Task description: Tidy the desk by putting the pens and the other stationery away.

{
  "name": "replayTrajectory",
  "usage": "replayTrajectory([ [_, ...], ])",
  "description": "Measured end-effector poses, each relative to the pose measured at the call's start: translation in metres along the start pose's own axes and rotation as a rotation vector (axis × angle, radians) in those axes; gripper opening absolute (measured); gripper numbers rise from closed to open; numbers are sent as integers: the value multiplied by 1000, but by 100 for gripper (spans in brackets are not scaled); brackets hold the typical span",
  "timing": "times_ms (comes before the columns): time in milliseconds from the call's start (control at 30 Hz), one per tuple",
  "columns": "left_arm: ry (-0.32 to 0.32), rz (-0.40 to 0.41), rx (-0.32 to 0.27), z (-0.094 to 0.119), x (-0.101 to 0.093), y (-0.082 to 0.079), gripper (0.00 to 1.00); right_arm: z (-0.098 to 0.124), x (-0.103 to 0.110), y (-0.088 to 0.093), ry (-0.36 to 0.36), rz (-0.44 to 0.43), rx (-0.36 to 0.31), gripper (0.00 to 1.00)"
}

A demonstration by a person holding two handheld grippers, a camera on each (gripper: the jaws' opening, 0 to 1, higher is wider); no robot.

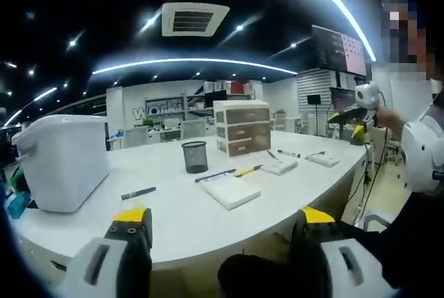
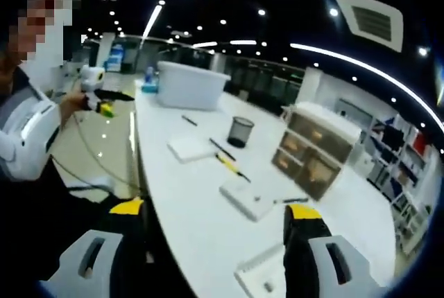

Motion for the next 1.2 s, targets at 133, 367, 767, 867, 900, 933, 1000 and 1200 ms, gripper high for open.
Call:
replayTrajectory([
  [133, -1, 11, -3, 1, 2, 4, 85, -15, -1, -7, -33, 14, 13, 76],
  [367, 3, 30, -3, 2, 6, 11, 85, -41, -3, -18, -87, 39, 38, 76],
  [767, 23, 47, 4, -1, 9, 18, 84, -84, -8, -35, -168, 45, 48, 75],
  [867, 24, 51, 4, -2, 9, 19, 84, -93, -9, -38, -185, 47, 54, 75],
  [900, 25, 52, 6, -3, 9, 20, 84, -96, -10, -40, -191, 49, 56, 75],
  [933, 26, 53, 8, -3, 9, 21, 84, -98, -11, -41, -195, 50, 57, 75],
  [1000, 28, 56, 10, -3, 9, 22, 84, -105, -13, -45, -207, 52, 58, 75],
  [1200, 35, 61, 14, -4, 10, 24, 84, -126, -15, -55, -248, 65, 65, 74],
])
Point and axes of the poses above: the point that each gripper's makers call its tool centre point, and the gripper's own axes: z roughly backward along the fingers, x roughly to its left, y roughly out of its underside, the point moved 8 cm from there along z, roughly backward along the fingers, and after that the axes turned 6 degrees about -x, right-handed, at the moved point
